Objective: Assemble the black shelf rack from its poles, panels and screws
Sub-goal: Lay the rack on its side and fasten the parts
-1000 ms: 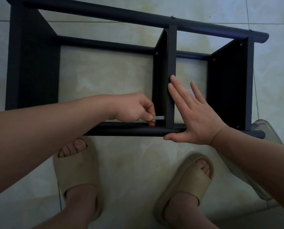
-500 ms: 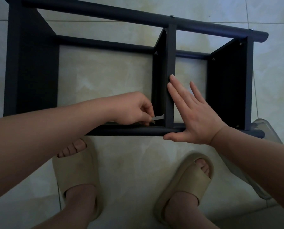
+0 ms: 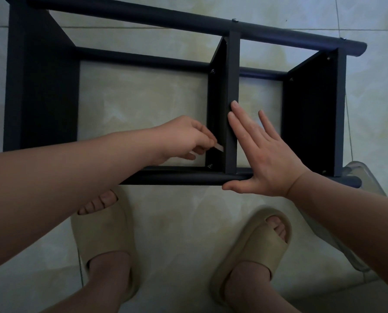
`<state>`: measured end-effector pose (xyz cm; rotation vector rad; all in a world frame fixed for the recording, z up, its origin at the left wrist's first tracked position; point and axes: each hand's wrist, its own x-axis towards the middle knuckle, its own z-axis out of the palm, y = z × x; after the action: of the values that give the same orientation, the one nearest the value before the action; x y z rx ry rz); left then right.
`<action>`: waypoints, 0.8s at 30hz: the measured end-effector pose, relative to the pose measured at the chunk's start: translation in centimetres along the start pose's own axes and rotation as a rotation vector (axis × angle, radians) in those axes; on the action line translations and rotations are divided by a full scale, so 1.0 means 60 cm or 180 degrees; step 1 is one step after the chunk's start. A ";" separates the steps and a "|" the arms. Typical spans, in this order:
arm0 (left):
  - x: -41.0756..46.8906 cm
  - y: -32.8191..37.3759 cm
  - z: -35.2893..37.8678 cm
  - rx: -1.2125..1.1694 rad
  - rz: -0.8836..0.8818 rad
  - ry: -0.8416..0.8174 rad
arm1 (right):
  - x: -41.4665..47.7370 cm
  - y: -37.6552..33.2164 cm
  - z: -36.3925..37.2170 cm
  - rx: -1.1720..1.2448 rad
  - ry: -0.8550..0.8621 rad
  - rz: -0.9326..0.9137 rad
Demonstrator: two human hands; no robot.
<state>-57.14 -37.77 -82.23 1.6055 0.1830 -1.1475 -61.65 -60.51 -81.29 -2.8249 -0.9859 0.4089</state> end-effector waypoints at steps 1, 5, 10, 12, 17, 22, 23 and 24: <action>0.001 0.000 0.004 -0.0307 -0.0236 -0.0074 | 0.000 0.000 0.000 -0.0002 0.0003 0.0001; 0.002 0.003 0.014 -0.1313 -0.0622 -0.0312 | 0.000 -0.001 -0.001 -0.0011 0.0018 0.0003; 0.008 0.001 0.021 -0.1053 -0.0412 0.0238 | 0.000 -0.002 -0.003 0.0022 0.0006 0.0014; 0.010 0.002 0.023 -0.1011 -0.0412 0.0329 | 0.000 -0.002 -0.003 0.0018 0.0010 0.0010; 0.010 0.007 0.020 -0.1146 -0.0314 0.0327 | 0.000 -0.002 -0.002 0.0026 0.0043 0.0003; 0.004 0.002 0.015 -0.0803 -0.0314 0.0309 | 0.001 -0.001 0.000 0.0038 0.0039 -0.0002; 0.003 0.000 0.016 -0.0784 -0.0310 0.0328 | 0.001 0.000 0.000 0.0038 0.0039 0.0001; 0.002 0.000 0.016 -0.0797 -0.0297 0.0341 | 0.001 0.000 0.000 0.0043 0.0039 0.0002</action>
<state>-57.65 -38.60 -82.27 1.4478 0.4582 -1.0640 -61.63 -60.48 -81.29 -2.8123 -0.9763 0.3961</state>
